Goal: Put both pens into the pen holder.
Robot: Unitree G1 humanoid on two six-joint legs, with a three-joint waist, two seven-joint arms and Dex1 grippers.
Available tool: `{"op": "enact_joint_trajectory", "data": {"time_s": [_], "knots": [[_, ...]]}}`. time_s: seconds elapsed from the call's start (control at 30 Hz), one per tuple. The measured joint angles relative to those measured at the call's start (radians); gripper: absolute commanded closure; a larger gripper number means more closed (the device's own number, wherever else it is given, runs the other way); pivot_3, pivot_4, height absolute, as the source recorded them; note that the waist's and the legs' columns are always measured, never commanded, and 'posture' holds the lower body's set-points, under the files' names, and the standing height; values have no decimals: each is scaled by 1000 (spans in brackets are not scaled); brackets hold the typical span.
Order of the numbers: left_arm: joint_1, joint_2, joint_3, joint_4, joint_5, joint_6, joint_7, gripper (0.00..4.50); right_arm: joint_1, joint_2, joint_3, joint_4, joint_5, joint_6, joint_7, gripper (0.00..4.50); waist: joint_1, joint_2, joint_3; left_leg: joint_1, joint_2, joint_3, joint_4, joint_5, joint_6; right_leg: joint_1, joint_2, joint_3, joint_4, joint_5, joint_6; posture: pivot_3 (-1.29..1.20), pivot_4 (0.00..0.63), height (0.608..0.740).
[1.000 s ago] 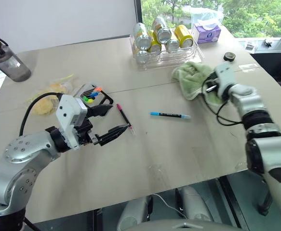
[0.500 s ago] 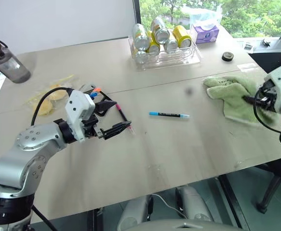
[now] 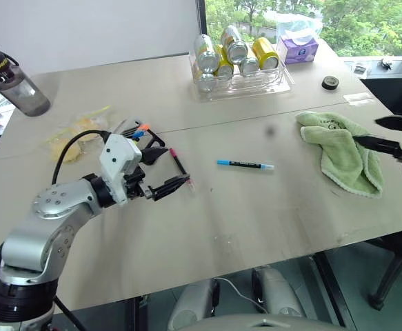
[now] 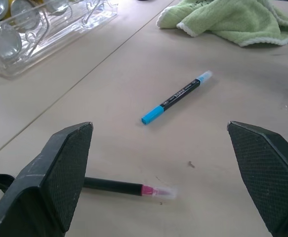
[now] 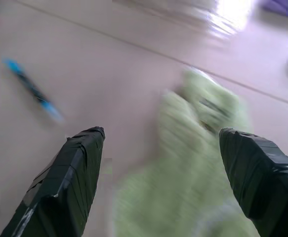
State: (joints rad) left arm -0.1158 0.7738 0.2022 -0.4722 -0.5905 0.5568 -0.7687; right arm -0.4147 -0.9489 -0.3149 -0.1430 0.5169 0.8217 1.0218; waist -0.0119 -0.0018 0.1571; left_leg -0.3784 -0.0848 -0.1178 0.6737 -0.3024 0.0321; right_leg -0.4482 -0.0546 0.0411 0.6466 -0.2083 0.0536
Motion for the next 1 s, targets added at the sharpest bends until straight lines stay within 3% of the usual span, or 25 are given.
{"op": "enact_joint_trajectory", "data": {"time_s": [0.2, 0.27, 0.4, 0.57, 0.73, 0.83, 0.9, 1.0], "knots": [[-123, -8, -125, 81, 60, -22, -53, 0, 126, 217, 37, -235, 154, -36, -10, 573, 16, -2, -1, -1, -1, -3, 2, 0, 0, 1, 0, -1, 0, 0, 0, 0, 150, 739], [-158, -10, -145, 103, 77, -23, -63, 0, 136, 294, 102, -266, 144, -79, -51, 573, 13, -2, -1, -1, -1, -1, 3, 0, 0, 0, 0, -1, 1, 0, 1, 0, 150, 739], [-143, 3, -128, 106, 76, -24, -83, 0, 144, 305, 204, -248, 22, -171, -106, 573, 2, -2, -1, 0, -1, -1, 3, 0, 0, 0, 0, -1, 1, 1, 1, 0, 150, 739], [-42, 79, -50, 92, 48, -4, -146, 0, -67, 348, 472, -14, -163, -205, -110, 573, -22, -2, -1, 1, -1, 0, 4, 1, -1, -1, 1, 0, 5, 1, 0, 0, 150, 739], [45, 183, 75, 54, 1, 38, -216, 0, -308, 449, 629, 264, -309, -258, -105, 573, -29, -3, -1, 1, -1, 0, 4, 1, -1, -1, 1, -1, 5, 1, 0, 0, 150, 739], [90, 216, 141, 33, -5, 54, -240, 0, -354, 487, 678, 406, -356, -275, -80, 573, -19, -3, -1, -2, -1, -4, 4, 0, -1, 0, 0, -4, 1, 1, 0, 0, 150, 739], [119, 225, 185, 15, -13, 69, -241, 0, -367, 493, 698, 472, -378, -311, -50, 1108, -18, -3, -1, -2, -2, -4, 4, 0, -1, 0, 0, -5, 0, 1, 0, 0, 150, 739], [141, 230, 234, -17, -28, 92, -237, 0, -403, 496, 706, 550, -415, -382, -24, 2402, -21, -3, -1, -1, -1, -4, 4, 0, -1, 0, 0, -5, 0, 1, 0, 0, 150, 739]]}}
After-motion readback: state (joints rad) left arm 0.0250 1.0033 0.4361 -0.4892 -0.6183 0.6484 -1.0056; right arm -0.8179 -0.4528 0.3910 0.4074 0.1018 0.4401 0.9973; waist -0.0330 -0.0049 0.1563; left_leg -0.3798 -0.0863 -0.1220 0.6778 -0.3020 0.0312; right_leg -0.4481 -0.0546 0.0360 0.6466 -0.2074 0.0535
